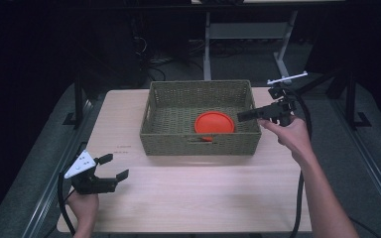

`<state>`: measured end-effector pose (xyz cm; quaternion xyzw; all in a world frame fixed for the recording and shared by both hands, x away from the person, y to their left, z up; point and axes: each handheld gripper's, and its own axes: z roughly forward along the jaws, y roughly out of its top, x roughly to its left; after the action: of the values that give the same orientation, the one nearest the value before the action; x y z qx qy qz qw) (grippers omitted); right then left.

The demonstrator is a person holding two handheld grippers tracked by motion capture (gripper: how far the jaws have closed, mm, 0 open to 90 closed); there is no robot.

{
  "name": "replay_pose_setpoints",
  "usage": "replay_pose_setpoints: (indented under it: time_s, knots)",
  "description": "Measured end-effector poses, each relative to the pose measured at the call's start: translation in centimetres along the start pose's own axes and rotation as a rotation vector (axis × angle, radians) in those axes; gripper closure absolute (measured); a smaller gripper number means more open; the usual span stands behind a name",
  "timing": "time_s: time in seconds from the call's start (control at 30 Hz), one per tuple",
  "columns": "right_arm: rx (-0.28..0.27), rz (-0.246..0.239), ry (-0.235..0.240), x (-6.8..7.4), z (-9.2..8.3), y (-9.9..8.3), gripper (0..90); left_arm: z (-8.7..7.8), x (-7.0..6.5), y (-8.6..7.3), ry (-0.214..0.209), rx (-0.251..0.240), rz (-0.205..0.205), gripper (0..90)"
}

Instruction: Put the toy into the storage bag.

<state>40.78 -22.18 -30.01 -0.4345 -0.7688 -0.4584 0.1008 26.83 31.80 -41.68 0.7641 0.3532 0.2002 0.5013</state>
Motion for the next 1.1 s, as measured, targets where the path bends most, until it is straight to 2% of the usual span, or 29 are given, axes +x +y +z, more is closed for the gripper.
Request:
replay_pose_setpoints:
  time_s: [0.67, 0.9, 1.1]
  knots:
    - [-0.016, -0.009, 0.008, 0.0, -1.7, -3.3, 15.6, 0.0, 0.0, 0.0, 0.003, 0.006, 0.001, 12.6]
    - [-0.022, -0.009, 0.018, -0.3, -2.1, -5.1, 15.6, 0.0, 0.0, 0.0, 0.006, 0.01, 0.005, 12.6]
    - [-0.035, 0.011, 0.031, -0.8, -2.5, -6.8, 15.6, -0.2, -0.1, 0.0, 0.005, 0.009, 0.002, 12.6]
